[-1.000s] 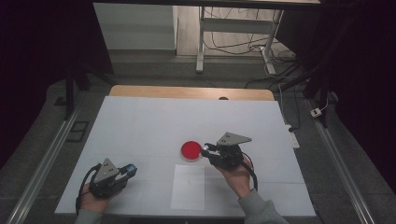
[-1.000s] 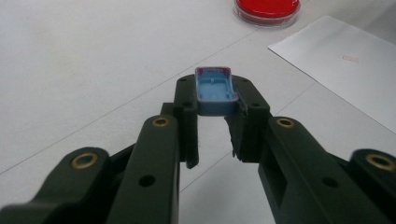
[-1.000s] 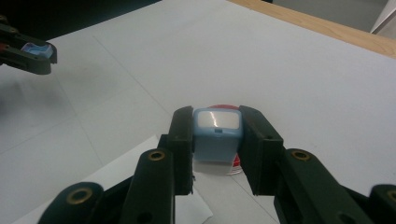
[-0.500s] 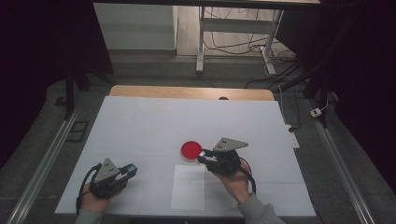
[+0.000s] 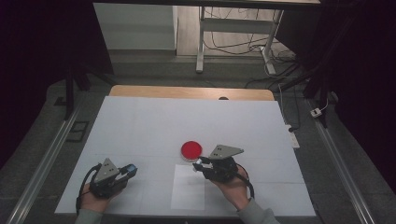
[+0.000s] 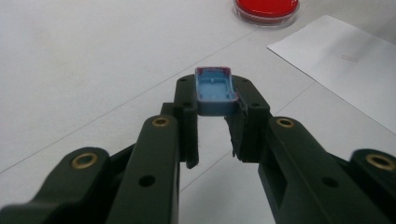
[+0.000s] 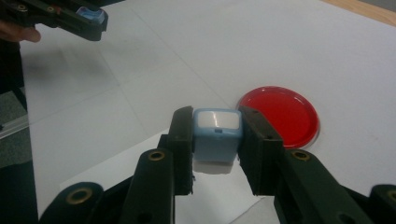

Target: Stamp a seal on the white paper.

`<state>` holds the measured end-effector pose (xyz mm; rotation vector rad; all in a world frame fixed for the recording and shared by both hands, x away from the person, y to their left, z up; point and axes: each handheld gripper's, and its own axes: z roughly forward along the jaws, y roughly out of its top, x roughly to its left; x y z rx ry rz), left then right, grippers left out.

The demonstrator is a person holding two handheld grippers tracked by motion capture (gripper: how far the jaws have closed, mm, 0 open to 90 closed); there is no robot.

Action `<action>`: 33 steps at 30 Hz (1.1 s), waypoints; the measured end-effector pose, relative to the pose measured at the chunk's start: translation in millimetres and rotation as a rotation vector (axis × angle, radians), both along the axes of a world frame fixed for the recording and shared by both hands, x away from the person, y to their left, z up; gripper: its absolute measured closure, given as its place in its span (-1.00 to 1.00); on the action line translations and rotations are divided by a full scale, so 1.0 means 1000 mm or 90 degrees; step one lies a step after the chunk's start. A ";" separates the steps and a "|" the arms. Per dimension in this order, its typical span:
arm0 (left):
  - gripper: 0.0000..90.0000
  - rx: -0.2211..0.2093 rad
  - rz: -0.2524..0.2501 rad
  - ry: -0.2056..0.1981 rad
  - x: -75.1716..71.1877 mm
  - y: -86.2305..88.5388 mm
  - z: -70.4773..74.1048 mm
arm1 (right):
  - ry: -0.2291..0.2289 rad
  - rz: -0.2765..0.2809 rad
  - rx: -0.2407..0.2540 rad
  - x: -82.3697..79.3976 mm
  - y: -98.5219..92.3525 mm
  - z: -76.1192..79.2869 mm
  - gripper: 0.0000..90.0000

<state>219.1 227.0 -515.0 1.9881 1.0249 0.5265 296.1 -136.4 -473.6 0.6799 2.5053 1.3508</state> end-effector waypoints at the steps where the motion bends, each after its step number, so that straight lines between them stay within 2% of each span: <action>1: 0.64 0.000 0.000 0.000 0.000 0.000 0.000 | 0.000 0.003 -0.001 -0.001 0.000 0.000 0.48; 9: 0.64 0.001 0.000 0.000 0.000 0.000 0.000 | 0.000 0.024 -0.008 -0.008 0.005 -0.002 0.48; 33: 0.64 0.003 -0.001 0.000 0.000 -0.001 0.000 | 0.008 0.048 -0.023 -0.019 0.013 -0.011 0.48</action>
